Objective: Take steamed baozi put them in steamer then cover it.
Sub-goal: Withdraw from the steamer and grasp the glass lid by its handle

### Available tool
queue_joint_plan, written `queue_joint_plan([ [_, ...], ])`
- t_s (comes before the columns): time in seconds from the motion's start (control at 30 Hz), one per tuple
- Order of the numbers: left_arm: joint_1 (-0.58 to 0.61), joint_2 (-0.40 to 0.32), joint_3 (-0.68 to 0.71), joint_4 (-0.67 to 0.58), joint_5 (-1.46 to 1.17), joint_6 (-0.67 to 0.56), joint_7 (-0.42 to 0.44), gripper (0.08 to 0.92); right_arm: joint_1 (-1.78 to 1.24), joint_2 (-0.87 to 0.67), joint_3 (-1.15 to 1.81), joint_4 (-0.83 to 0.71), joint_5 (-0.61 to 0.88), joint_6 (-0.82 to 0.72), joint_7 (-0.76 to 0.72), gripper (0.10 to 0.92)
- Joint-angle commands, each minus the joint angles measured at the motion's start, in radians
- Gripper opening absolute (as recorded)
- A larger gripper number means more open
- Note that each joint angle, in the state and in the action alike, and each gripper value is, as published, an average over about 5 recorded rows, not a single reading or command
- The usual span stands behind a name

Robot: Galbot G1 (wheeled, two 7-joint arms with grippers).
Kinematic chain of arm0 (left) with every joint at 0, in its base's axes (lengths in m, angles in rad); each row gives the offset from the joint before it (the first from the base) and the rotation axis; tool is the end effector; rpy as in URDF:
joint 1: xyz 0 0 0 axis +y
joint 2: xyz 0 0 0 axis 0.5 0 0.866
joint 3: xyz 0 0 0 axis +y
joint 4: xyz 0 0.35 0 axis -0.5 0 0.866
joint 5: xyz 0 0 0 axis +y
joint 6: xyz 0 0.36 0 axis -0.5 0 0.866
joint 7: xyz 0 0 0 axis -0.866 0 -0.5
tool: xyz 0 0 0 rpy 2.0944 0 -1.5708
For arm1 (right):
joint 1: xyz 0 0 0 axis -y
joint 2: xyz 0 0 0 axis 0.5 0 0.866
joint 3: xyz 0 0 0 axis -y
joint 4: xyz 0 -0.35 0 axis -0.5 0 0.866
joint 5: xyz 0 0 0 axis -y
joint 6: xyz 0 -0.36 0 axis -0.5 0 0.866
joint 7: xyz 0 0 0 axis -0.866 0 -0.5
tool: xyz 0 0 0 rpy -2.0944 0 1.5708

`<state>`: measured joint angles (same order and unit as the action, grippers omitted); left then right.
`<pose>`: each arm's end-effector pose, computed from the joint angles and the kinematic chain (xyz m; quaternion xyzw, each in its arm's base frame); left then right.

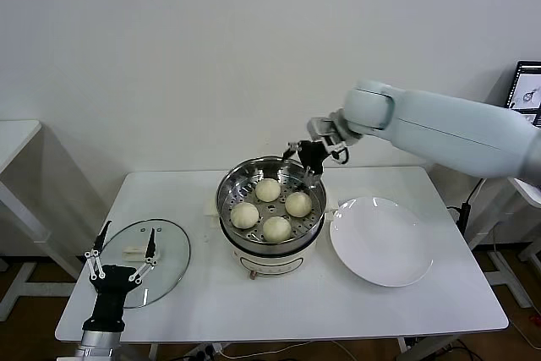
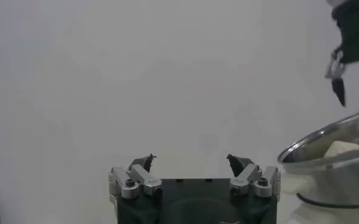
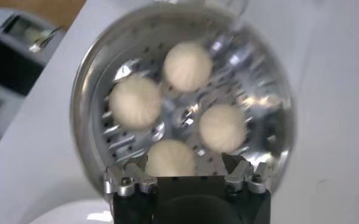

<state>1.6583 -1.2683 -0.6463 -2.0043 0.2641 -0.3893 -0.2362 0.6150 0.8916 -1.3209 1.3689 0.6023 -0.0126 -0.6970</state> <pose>0.1635 0.0974 -0.3317 -0.0248 0.9541 0.2619 0.1431 0.5482 -0.0010 -0.0455 0.5744 -0.6312 0.5121 0.0968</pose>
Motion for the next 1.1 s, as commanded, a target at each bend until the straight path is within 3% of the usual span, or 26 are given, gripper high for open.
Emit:
queue_joint_plan([
  [0.03,-0.041,0.026,-0.004,-0.004,0.146,0.168,-0.109,0.823,-0.455,-0.319,0.489,0.185,0.073,0.264,0.966,0.823],
  [0.23,-0.040,0.037,-0.004,-0.002,0.198,0.181,-0.130,0.823,-1.004,-0.329,1.025,0.192,0.029,0.307,1.012,0.823],
  [0.5,-0.029,0.076,-0.019,0.033,0.353,0.164,-0.118,0.823,-1.550,-0.112,1.567,0.138,-0.114,0.340,0.959,0.823],
  [0.87,-0.003,0.123,-0.051,0.177,0.651,0.228,-0.020,0.823,-1.883,0.178,1.782,0.138,-0.184,0.426,0.834,0.823],
  [1.1,-0.056,0.109,-0.040,0.336,0.844,0.206,-0.063,0.823,-1.924,0.260,1.780,0.148,-0.213,0.440,0.808,0.823],
])
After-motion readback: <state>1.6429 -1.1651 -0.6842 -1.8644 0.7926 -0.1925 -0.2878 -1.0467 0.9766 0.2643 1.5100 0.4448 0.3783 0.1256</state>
